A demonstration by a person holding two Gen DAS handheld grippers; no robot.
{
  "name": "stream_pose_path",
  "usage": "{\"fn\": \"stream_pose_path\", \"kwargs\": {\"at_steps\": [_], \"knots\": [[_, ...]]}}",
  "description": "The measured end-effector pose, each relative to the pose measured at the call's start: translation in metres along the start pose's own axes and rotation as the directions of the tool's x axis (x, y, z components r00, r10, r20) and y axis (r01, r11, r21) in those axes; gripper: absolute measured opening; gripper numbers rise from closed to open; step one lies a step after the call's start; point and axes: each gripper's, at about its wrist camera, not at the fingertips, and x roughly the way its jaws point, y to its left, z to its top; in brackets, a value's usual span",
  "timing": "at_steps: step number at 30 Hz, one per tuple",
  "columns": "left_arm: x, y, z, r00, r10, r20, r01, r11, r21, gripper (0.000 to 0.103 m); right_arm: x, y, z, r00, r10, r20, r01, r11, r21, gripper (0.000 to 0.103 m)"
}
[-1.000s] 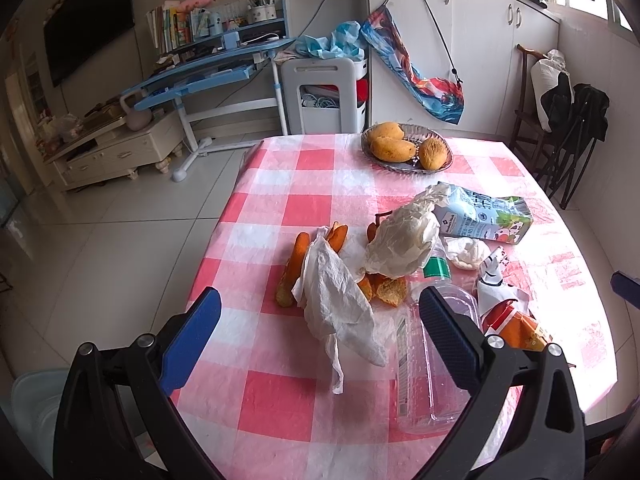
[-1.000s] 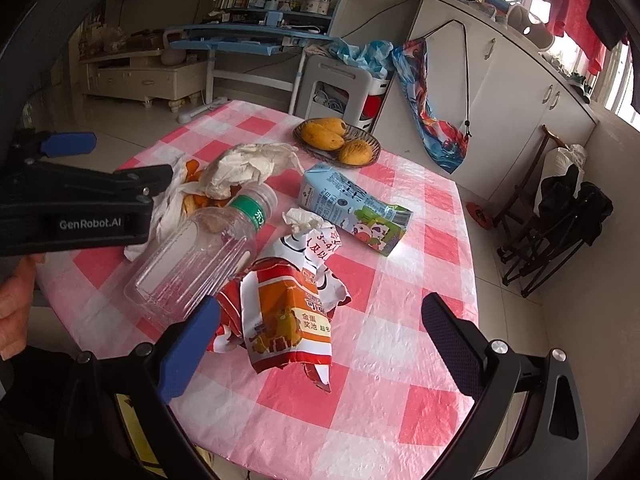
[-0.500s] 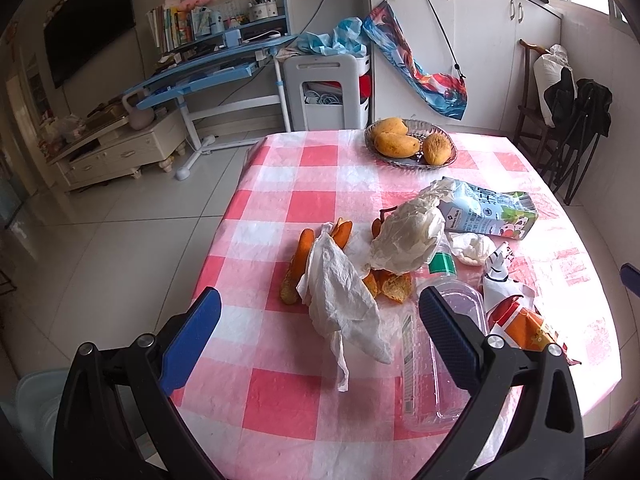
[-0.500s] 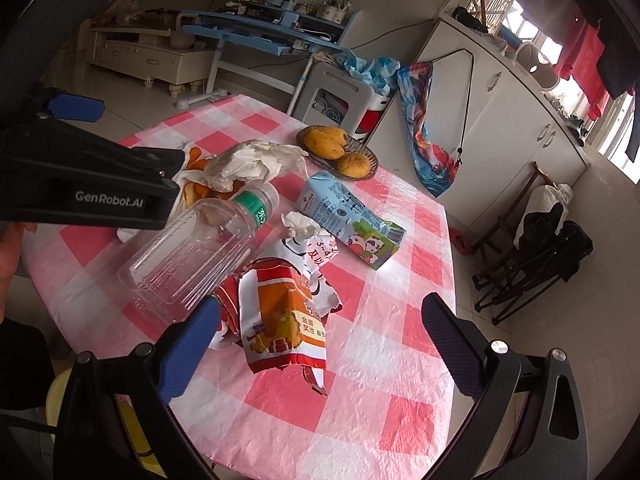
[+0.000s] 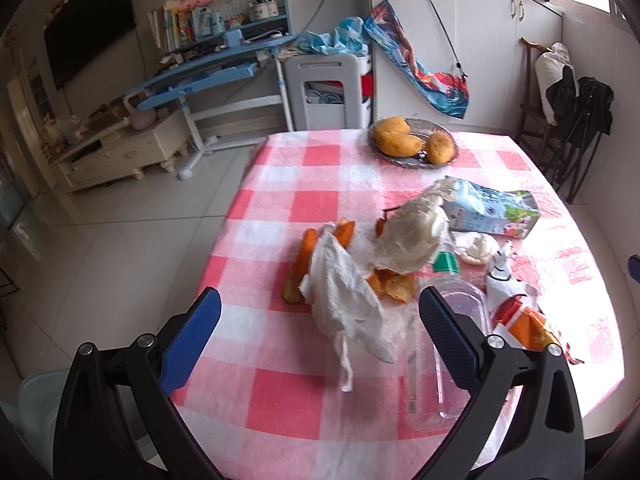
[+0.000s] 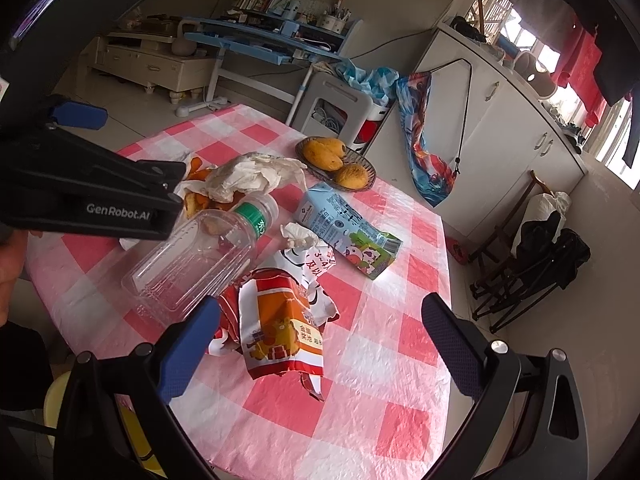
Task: Collect trash
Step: 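Lower the left tool onto the white plastic bag and close it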
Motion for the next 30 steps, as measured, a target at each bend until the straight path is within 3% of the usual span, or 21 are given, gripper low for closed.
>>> {"fn": "stream_pose_path", "kwargs": {"at_steps": [4, 9, 14, 16, 20, 23, 26, 27, 29, 30], "knots": [[-0.004, 0.038, 0.005, 0.997, 0.073, 0.002, -0.072, 0.992, -0.100, 0.096, 0.006, -0.029, -0.003, 1.000, 0.020, -0.012, -0.019, 0.996, 0.086, 0.097], [0.001, 0.080, -0.005, 0.997, 0.018, -0.075, -0.034, 0.974, -0.225, 0.096, 0.019, -0.076, -0.011, 0.992, 0.119, -0.042, -0.103, 0.954, 0.282, 0.097], [0.003, 0.071, -0.019, 0.991, 0.006, -0.137, -0.023, 0.992, -0.125, 0.096, 0.025, -0.094, -0.017, 0.973, 0.229, -0.021, -0.201, 0.894, 0.401, 0.097], [0.006, 0.071, -0.026, 0.987, 0.025, -0.158, -0.042, 0.994, -0.101, 0.096, 0.025, -0.088, -0.016, 0.964, 0.267, -0.012, -0.240, 0.884, 0.400, 0.097], [0.017, 0.065, -0.019, 0.983, -0.003, -0.185, -0.025, 0.989, -0.146, 0.096, 0.026, -0.070, -0.009, 0.956, 0.292, -0.012, -0.269, 0.897, 0.351, 0.097], [0.022, 0.058, -0.012, 0.985, 0.037, -0.166, -0.057, 0.992, -0.117, 0.096, 0.028, -0.061, -0.006, 0.950, 0.311, -0.012, -0.292, 0.902, 0.318, 0.097], [0.038, 0.040, -0.004, 0.978, 0.025, -0.208, -0.042, 0.996, -0.080, 0.096, 0.030, -0.059, -0.003, 0.949, 0.315, -0.013, -0.297, 0.908, 0.295, 0.097], [0.048, 0.030, 0.003, 0.974, 0.010, -0.226, -0.029, 0.997, -0.078, 0.093, 0.031, -0.061, -0.003, 0.950, 0.311, -0.012, -0.295, 0.910, 0.291, 0.097], [0.059, 0.027, 0.006, 0.965, -0.065, -0.255, 0.038, 0.993, -0.109, 0.061, 0.034, -0.068, -0.003, 0.950, 0.313, -0.008, -0.296, 0.905, 0.305, 0.097], [0.061, 0.030, 0.006, 0.957, -0.102, -0.272, 0.067, 0.988, -0.136, 0.036, 0.036, -0.073, -0.004, 0.948, 0.319, -0.006, -0.301, 0.899, 0.318, 0.097]]}}
